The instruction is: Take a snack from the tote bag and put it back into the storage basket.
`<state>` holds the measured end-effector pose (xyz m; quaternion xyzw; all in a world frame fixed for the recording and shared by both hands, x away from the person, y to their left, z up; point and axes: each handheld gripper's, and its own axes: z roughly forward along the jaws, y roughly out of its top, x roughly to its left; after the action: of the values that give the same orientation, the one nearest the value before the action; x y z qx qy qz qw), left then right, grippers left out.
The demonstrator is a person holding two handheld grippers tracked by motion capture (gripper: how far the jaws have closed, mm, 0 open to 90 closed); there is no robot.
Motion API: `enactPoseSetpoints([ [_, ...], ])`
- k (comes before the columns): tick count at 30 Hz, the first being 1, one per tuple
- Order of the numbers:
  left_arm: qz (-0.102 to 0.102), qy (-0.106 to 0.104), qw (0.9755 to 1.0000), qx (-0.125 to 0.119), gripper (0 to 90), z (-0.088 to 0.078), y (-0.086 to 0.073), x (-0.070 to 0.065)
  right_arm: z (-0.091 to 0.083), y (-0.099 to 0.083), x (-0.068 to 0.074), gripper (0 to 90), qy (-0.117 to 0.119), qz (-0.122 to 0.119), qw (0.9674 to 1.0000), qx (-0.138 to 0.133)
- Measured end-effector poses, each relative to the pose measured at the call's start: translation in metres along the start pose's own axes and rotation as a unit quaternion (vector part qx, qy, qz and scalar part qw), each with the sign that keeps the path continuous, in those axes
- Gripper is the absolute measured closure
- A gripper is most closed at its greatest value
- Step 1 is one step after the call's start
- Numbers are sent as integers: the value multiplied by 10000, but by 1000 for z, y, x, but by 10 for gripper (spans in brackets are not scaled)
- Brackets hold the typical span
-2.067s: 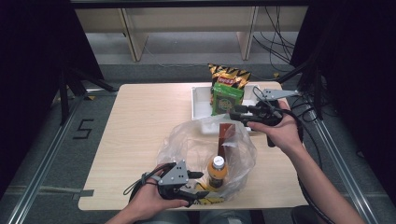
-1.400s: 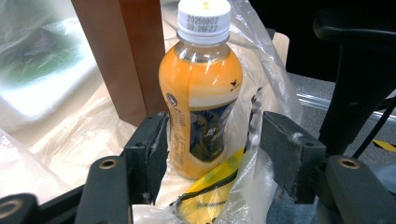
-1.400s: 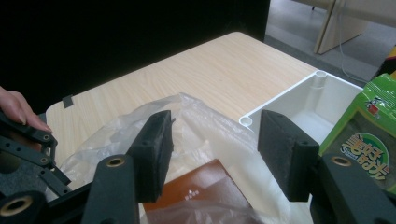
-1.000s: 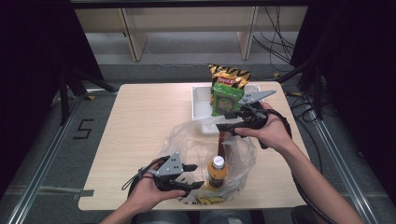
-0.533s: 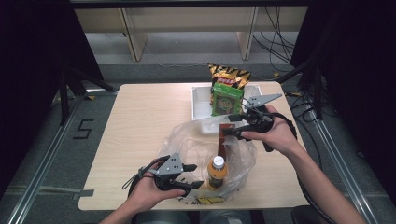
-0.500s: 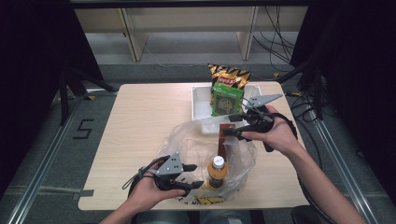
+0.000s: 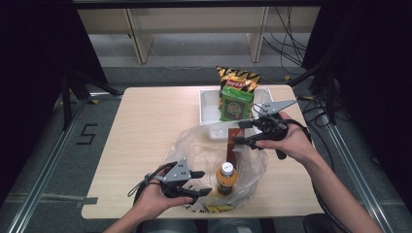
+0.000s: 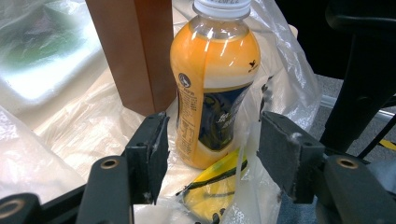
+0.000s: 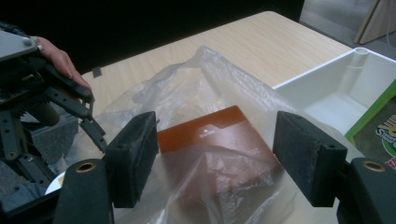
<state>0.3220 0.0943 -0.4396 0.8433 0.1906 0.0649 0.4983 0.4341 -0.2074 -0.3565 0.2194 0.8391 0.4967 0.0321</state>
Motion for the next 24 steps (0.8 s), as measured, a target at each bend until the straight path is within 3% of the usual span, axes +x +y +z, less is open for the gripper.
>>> enactPoseSetpoints([
  [2, -4, 29, 10000, 2, 419, 0, 0, 0, -1, 0, 0, 314, -39, -32, 10000, 51],
  [3, 121, 30, 9999, 10, 419, 0, 0, 1, 0, -1, -1, 312, -60, -47, 9999, 70],
  [9, 89, 36, 9999, 30, 419, 0, -1, 1, 2, -6, -3, 300, -90, -118, 9999, 81],
  [10, 4, 50, 10000, 32, 419, 1, -1, 0, 1, -6, -4, 296, -86, -121, 9997, 180],
  [15, 69, 34, 10000, 34, 419, 2, -1, 1, 5, -11, -4, 283, -17, -105, 9996, 266],
  [16, 70, 31, 10000, 35, 419, 2, -2, 1, 5, -11, -6, 282, -3, -251, 9993, 276],
  [18, -14, 42, 10000, 28, 419, 2, -2, 0, 7, -13, -5, 282, -9, -185, 9995, 269],
  [21, 5, 43, 10000, 37, 419, 2, -2, 1, 10, -15, -6, 282, 4, -296, 9993, 221],
  [22, 103, 25, 9999, 48, 419, 2, -2, 2, 9, -15, -7, 282, 29, -302, 9991, 308],
  [24, 1, -13, 10000, 61, 419, 3, -3, 1, 10, -15, -8, 282, 7, -369, 9989, 276],
])
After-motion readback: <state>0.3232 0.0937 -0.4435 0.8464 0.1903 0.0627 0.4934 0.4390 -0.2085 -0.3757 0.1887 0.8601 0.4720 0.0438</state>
